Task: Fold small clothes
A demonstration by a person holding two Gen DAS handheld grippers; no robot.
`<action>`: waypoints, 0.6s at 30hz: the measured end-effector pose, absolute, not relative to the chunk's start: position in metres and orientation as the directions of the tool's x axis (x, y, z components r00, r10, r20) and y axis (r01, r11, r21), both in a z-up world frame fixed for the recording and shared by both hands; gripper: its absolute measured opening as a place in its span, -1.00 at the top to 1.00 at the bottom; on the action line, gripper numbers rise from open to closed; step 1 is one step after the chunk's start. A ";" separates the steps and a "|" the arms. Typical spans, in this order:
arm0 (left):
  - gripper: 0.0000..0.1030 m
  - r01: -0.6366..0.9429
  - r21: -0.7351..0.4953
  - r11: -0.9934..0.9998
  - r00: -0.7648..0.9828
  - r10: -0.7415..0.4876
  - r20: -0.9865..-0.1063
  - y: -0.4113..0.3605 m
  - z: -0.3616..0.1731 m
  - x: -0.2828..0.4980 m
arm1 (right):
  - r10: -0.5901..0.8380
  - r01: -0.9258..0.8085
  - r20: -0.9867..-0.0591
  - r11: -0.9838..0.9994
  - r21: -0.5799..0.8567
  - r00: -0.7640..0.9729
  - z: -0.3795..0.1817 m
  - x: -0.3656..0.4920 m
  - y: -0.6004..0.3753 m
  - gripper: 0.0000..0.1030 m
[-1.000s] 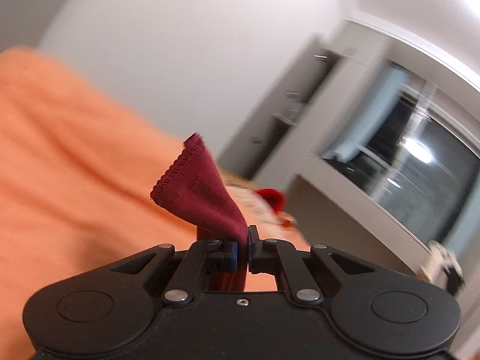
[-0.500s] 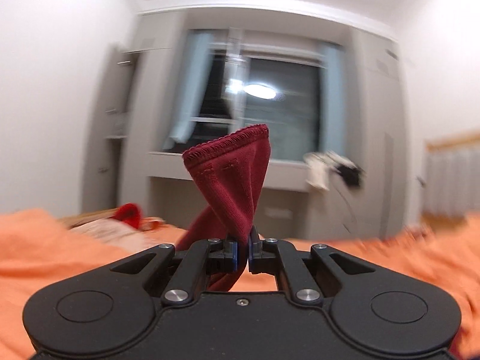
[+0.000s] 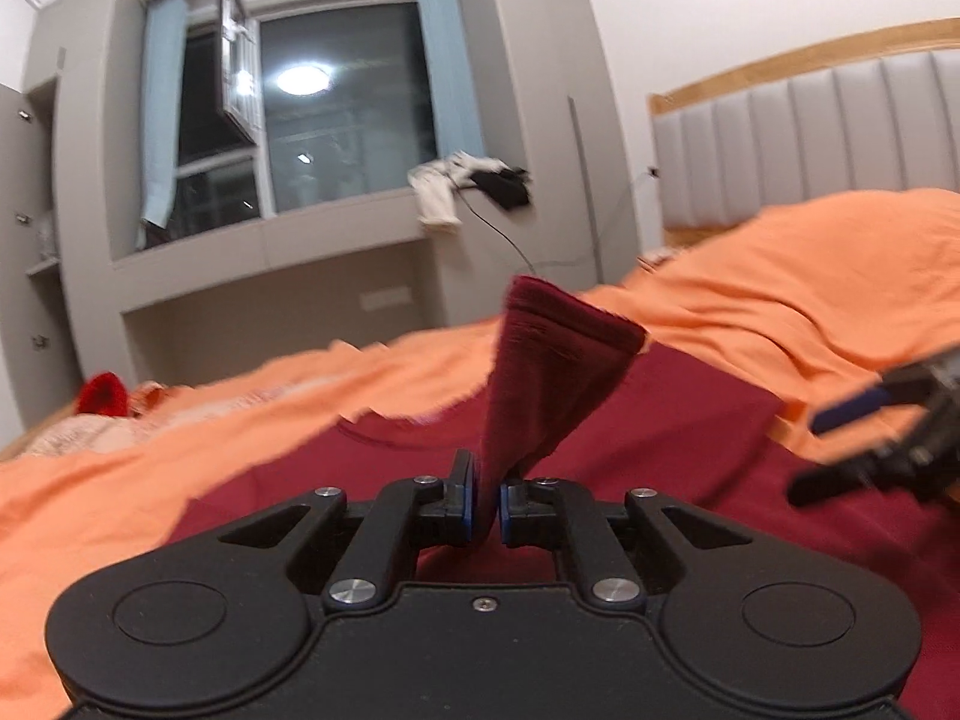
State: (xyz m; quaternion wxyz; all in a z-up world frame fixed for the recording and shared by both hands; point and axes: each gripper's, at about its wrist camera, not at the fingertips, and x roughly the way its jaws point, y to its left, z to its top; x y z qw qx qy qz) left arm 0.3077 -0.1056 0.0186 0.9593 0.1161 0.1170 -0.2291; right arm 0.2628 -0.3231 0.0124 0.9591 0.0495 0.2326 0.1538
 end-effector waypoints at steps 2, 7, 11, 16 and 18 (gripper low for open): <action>0.76 0.499 0.139 0.855 0.843 -0.442 -0.308 -0.099 0.011 0.304 | 0.315 -0.271 -0.430 0.949 0.162 0.846 0.013 0.263 -0.324 -1.00; 0.15 0.606 -0.018 0.795 0.743 -0.574 -0.344 -0.073 0.004 0.300 | 0.310 -0.276 -0.430 0.951 0.140 0.848 0.013 0.262 -0.322 -0.99; -0.45 0.645 -0.146 0.750 0.688 -0.653 -0.317 -0.052 0.003 0.305 | 0.306 -0.282 -0.432 0.952 0.120 0.848 0.012 0.261 -0.319 -0.99; -0.66 0.612 -0.203 0.765 0.704 -0.643 -0.302 -0.031 0.005 0.315 | 0.300 -0.290 -0.422 0.953 0.090 0.855 0.014 0.260 -0.315 -1.00; -0.70 0.569 -0.212 0.795 0.735 -0.607 -0.303 -0.020 0.013 0.319 | 0.299 -0.294 -0.413 0.953 0.078 0.860 0.016 0.259 -0.312 -1.00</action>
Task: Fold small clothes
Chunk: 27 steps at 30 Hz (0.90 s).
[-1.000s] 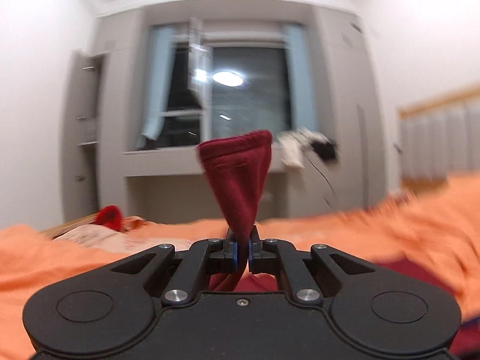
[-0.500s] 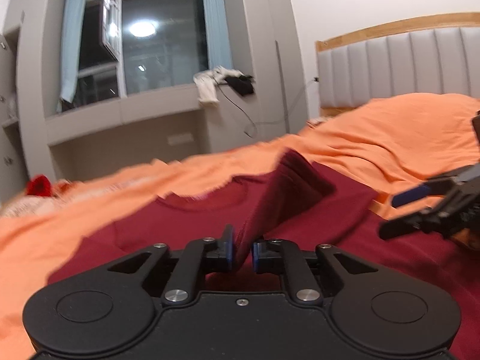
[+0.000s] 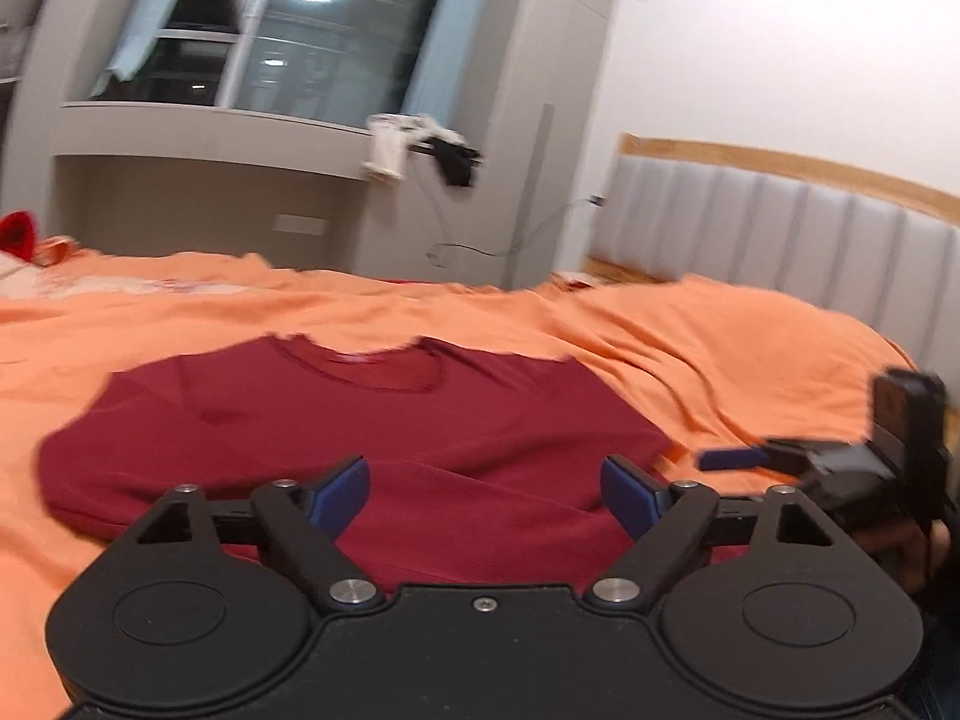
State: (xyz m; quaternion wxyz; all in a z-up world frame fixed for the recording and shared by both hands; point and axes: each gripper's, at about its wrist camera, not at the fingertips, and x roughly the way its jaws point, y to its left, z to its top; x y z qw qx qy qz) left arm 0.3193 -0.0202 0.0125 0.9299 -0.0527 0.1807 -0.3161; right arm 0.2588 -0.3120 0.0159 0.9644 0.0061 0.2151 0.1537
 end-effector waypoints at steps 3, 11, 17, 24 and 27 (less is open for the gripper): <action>-0.73 0.442 -0.207 0.873 0.815 -0.488 -0.313 -0.003 0.021 0.330 | 0.305 -0.304 -0.397 0.950 0.067 0.866 0.021 0.259 -0.307 -1.00; -0.72 0.011 -0.411 0.911 0.904 -0.185 -0.386 0.061 0.027 0.372 | 0.357 -0.364 -0.351 0.930 0.049 0.866 0.031 0.260 -0.287 -1.00; -0.27 -0.154 -0.533 0.832 0.873 -0.138 -0.468 0.095 0.005 0.402 | 0.460 -0.435 -0.320 0.888 0.148 0.829 0.029 0.268 -0.281 -0.99; 0.35 -0.255 -0.655 0.711 0.862 -0.139 -0.487 0.113 -0.017 0.419 | 0.648 -0.605 -0.248 0.762 0.231 0.720 0.028 0.264 -0.275 -0.98; 0.97 -0.269 -0.623 0.735 0.858 -0.110 -0.501 0.111 -0.017 0.424 | 0.676 -0.645 -0.301 0.735 0.210 0.673 0.024 0.263 -0.263 -0.91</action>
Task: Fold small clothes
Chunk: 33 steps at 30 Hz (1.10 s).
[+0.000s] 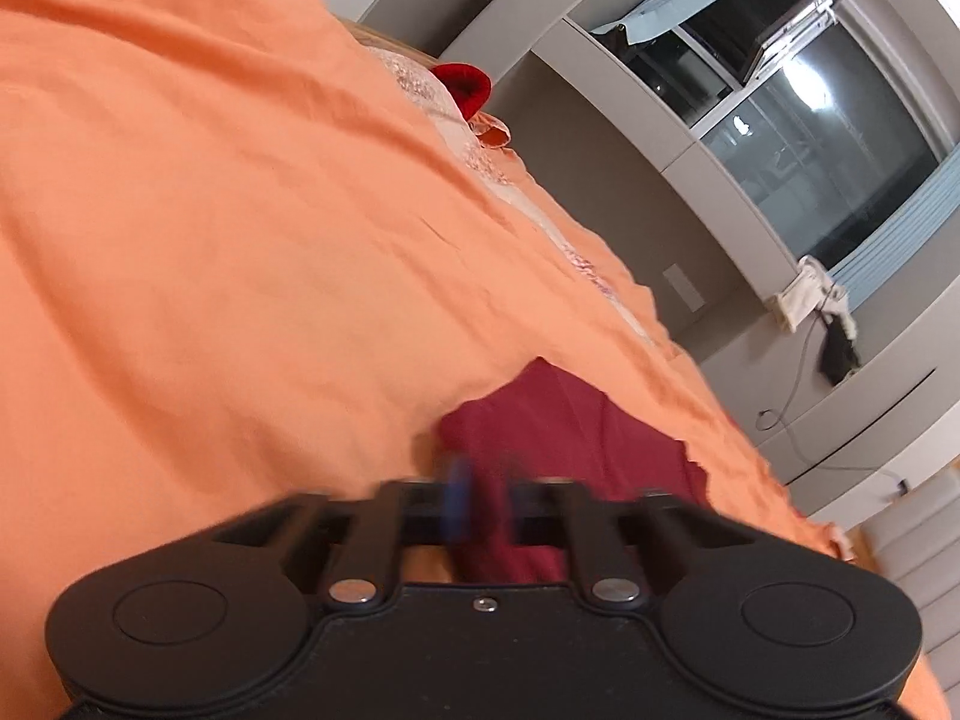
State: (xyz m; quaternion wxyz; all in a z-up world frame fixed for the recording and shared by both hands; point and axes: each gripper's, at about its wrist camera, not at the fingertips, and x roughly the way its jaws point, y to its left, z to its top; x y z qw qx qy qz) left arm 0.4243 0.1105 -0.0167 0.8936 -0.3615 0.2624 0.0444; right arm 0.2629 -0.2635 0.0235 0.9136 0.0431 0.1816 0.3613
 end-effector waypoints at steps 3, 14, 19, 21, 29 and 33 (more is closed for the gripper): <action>0.98 -0.272 -0.622 0.734 0.875 -0.081 -0.478 0.111 -0.013 0.419 | 0.667 -0.657 -0.392 0.731 0.183 0.634 0.014 0.266 -0.250 -0.82; 0.77 -0.316 -0.556 0.769 0.848 -0.034 -0.528 0.116 -0.011 0.417 | 0.657 -0.676 -0.473 0.719 0.161 0.587 -0.004 0.264 -0.236 -0.83; -0.07 -0.274 -0.548 0.791 0.850 -0.067 -0.522 0.113 -0.003 0.408 | 0.674 -0.691 -0.465 0.703 0.167 0.574 -0.008 0.263 -0.237 -0.99; -0.29 -0.253 -0.534 0.807 0.851 -0.077 -0.519 0.108 0.000 0.404 | 0.672 -0.691 -0.466 0.705 0.163 0.576 -0.009 0.261 -0.238 -0.99; -0.94 -0.185 -0.418 0.889 0.850 -0.069 -0.522 0.090 0.012 0.383 | 0.660 -0.694 -0.475 0.707 0.134 0.582 -0.012 0.256 -0.237 -0.99; -0.98 -0.156 -0.416 0.896 0.852 -0.091 -0.515 0.084 0.016 0.374 | 0.652 -0.695 -0.475 0.711 0.110 0.591 -0.013 0.251 -0.238 -0.99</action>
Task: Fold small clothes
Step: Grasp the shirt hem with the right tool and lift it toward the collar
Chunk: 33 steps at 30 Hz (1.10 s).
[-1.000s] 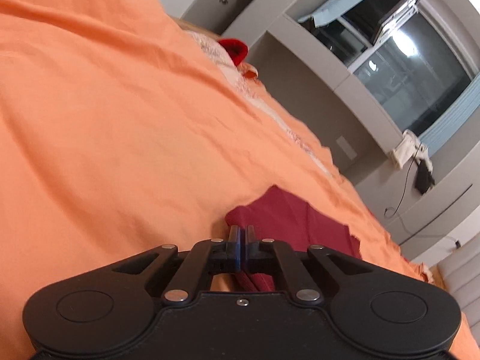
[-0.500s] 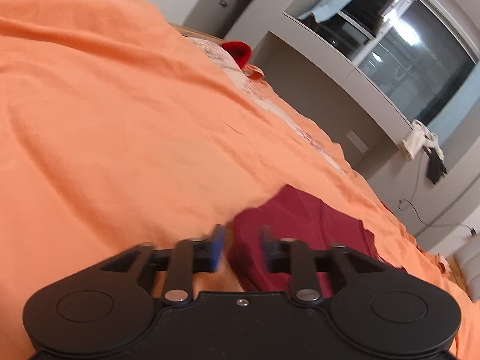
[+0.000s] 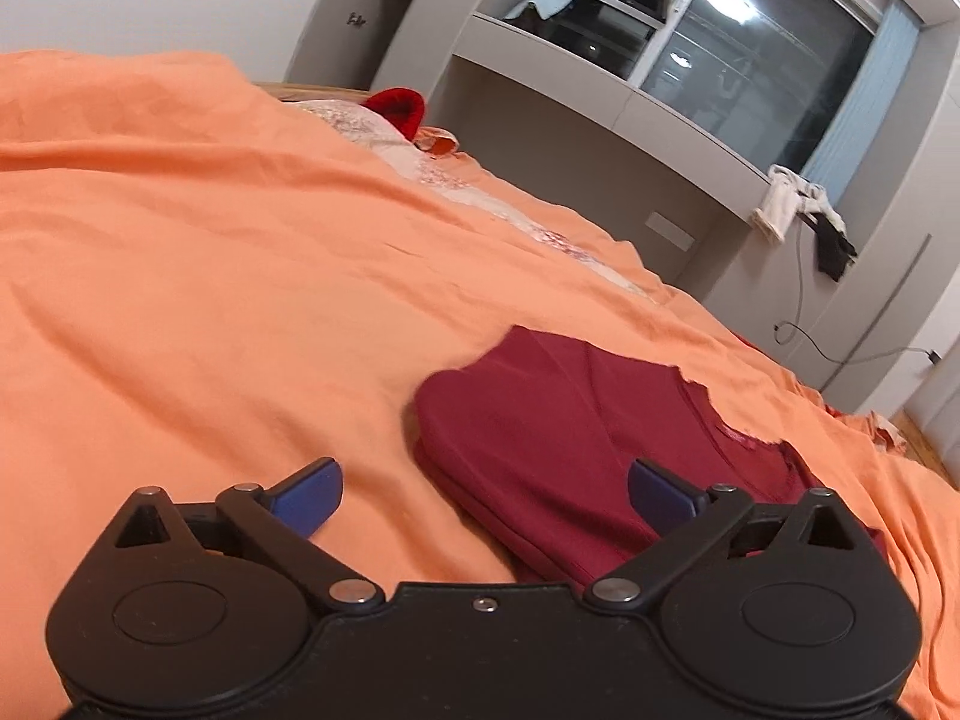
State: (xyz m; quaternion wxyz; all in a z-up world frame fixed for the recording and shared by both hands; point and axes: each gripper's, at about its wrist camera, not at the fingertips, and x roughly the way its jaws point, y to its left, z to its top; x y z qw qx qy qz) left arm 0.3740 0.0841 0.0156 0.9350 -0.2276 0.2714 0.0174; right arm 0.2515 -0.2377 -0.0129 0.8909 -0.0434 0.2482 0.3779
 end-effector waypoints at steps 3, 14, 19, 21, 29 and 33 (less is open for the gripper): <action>-0.98 -0.133 -0.395 0.909 0.854 -0.097 -0.511 0.078 0.018 0.366 | 0.641 -0.694 -0.476 0.715 0.084 0.602 -0.013 0.247 -0.237 -0.99; -0.98 -0.058 -0.421 0.905 0.874 -0.158 -0.460 0.063 0.028 0.309 | 0.613 -0.684 -0.459 0.729 0.016 0.643 -0.016 0.234 -0.236 -0.99; -0.99 -0.014 -0.379 0.925 0.892 -0.160 -0.422 0.048 0.031 0.282 | 0.604 -0.677 -0.453 0.736 0.003 0.655 -0.016 0.233 -0.237 -0.99; -0.99 0.001 -0.345 0.939 0.899 -0.152 -0.411 0.042 0.032 0.277 | 0.593 -0.667 -0.438 0.745 -0.018 0.675 -0.015 0.227 -0.237 -0.99; -0.99 0.028 -0.338 0.941 0.911 -0.163 -0.378 0.034 0.038 0.267 | 0.537 -0.640 -0.371 0.724 -0.259 0.758 -0.015 0.179 -0.232 -0.99; -0.99 0.039 -0.329 0.943 0.919 -0.163 -0.359 0.028 0.038 0.259 | 0.505 -0.610 -0.362 0.737 -0.292 0.783 -0.020 0.155 -0.236 -0.99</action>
